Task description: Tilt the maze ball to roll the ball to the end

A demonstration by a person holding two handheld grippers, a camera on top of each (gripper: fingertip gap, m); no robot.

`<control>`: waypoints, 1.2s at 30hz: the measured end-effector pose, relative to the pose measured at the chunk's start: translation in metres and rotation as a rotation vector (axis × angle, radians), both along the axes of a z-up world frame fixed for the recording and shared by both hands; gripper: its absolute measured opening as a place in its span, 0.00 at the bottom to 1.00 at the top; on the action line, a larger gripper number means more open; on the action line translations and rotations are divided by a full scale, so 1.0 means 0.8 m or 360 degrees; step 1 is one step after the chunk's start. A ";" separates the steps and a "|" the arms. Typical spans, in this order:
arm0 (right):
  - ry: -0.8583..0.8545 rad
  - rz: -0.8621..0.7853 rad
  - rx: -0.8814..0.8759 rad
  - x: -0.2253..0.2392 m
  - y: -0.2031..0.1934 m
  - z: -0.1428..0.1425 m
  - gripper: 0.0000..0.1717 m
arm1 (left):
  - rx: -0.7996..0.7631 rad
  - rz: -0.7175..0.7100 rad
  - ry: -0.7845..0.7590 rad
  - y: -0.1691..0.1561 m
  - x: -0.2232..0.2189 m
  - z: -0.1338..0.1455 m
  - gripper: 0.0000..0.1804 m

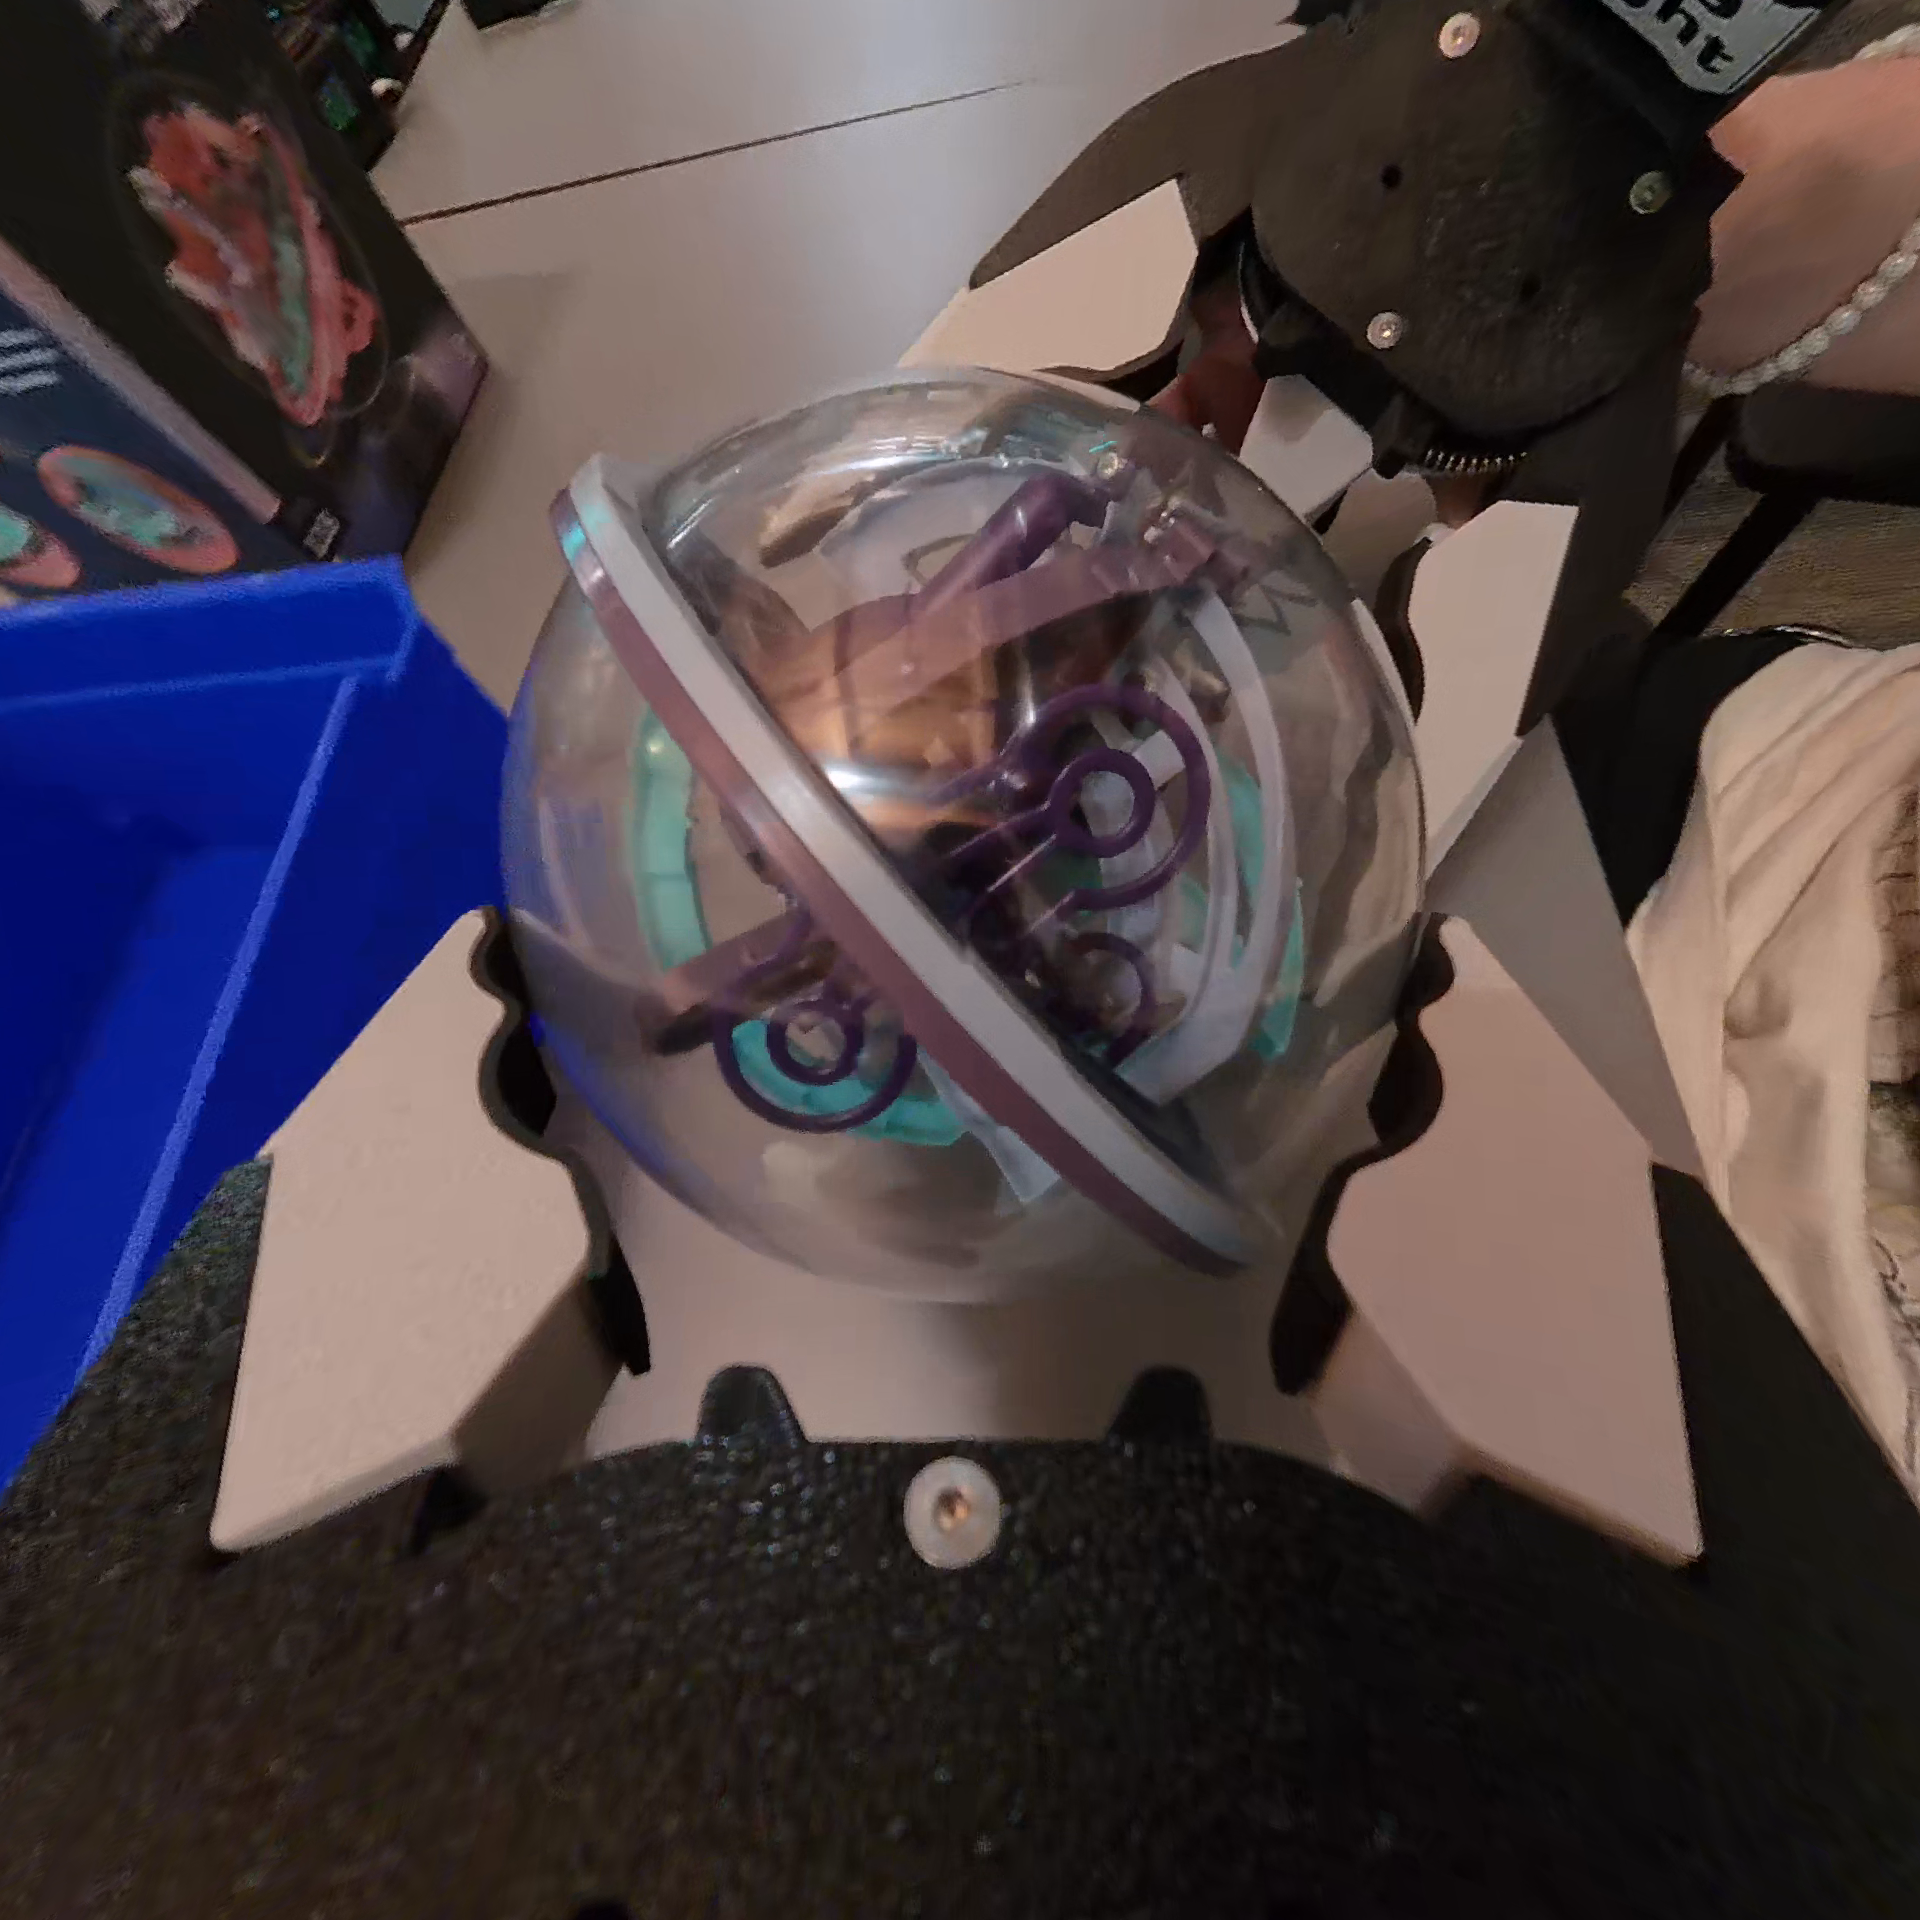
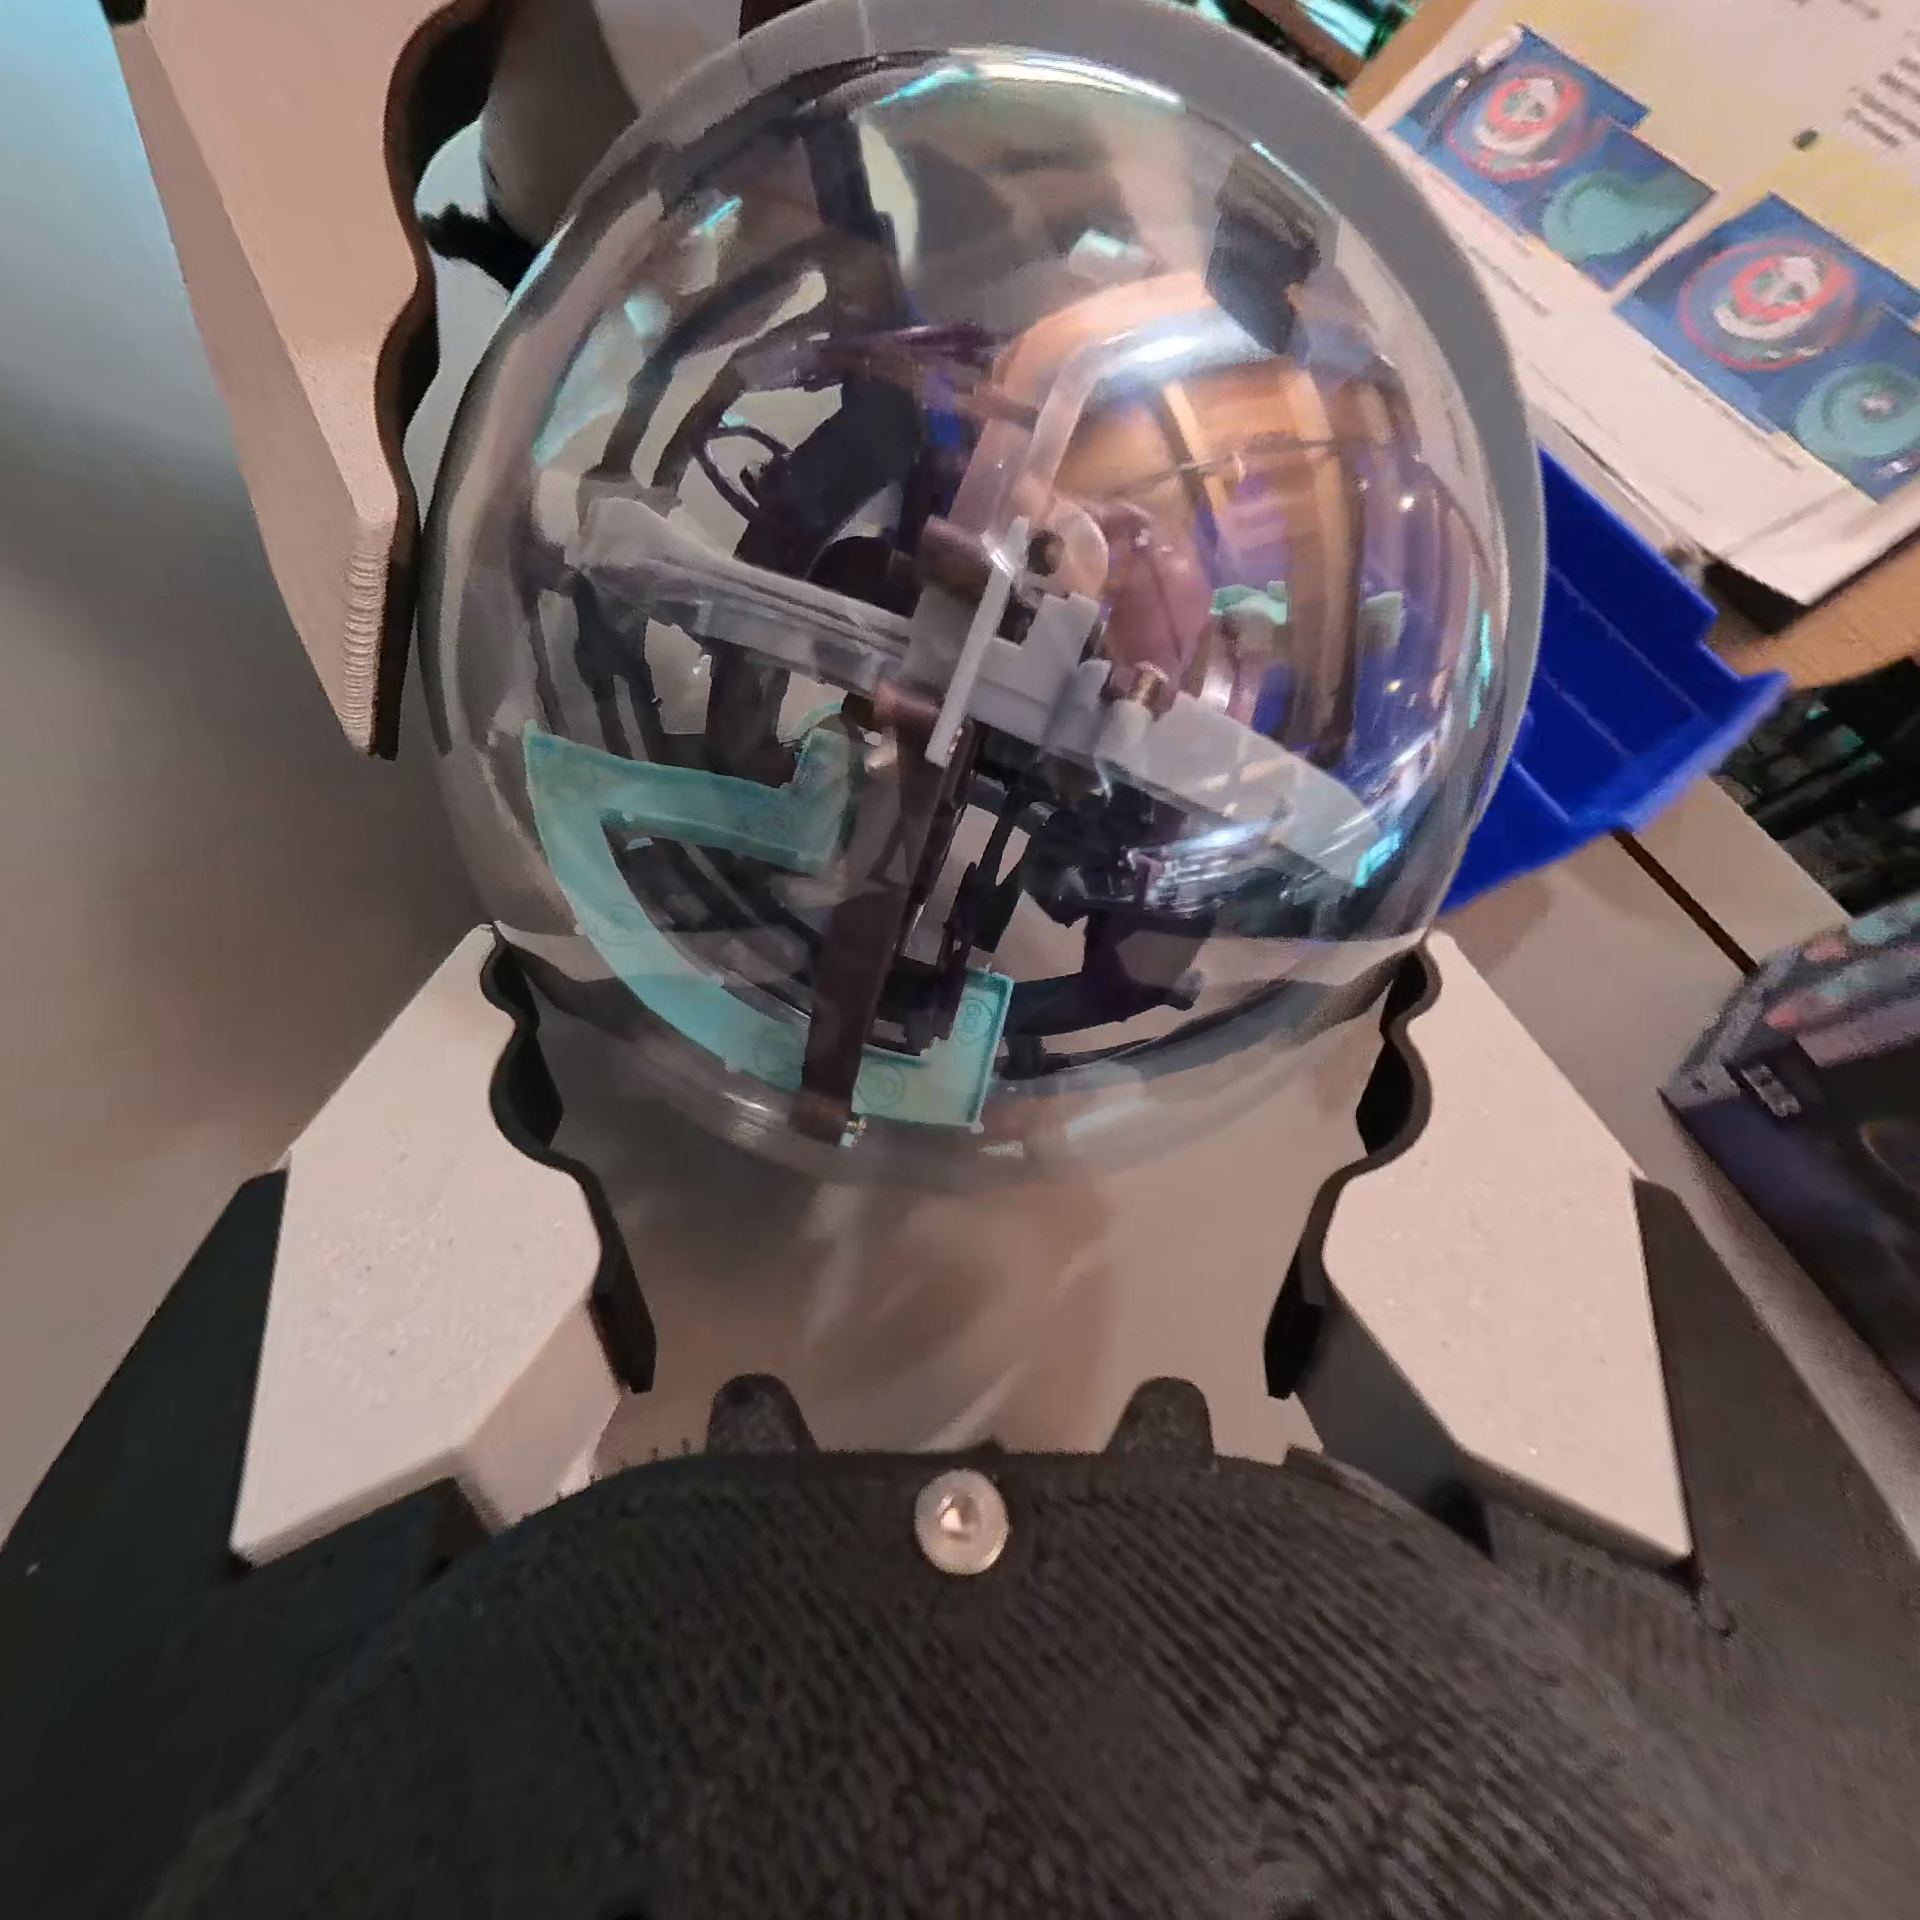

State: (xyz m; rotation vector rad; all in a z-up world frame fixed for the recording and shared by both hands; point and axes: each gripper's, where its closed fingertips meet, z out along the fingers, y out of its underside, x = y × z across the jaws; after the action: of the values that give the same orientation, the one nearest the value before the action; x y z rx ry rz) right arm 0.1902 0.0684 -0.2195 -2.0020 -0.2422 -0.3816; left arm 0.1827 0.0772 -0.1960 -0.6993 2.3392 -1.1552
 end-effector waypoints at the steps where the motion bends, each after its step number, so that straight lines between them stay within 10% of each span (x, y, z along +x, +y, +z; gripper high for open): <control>1: 0.0002 0.0028 -0.0009 -0.003 0.012 0.000 0.90 | 0.0001 0.0033 -0.0002 0.012 -0.004 0.000 0.87; 18: 0.0077 0.0627 0.0087 -0.071 0.228 -0.003 0.91 | 0.0096 0.0649 0.0007 0.219 -0.072 0.005 0.87; 36: 0.0055 0.0611 0.0163 -0.064 0.216 -0.008 0.91 | 0.0305 0.0695 0.0023 0.207 -0.067 0.005 0.87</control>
State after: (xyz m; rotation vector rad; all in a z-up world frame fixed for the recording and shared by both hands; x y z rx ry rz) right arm 0.1386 0.2414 -0.2257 -1.8096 -0.5630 -0.1122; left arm 0.1294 0.2424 -0.1917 -1.0790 2.1220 -0.7261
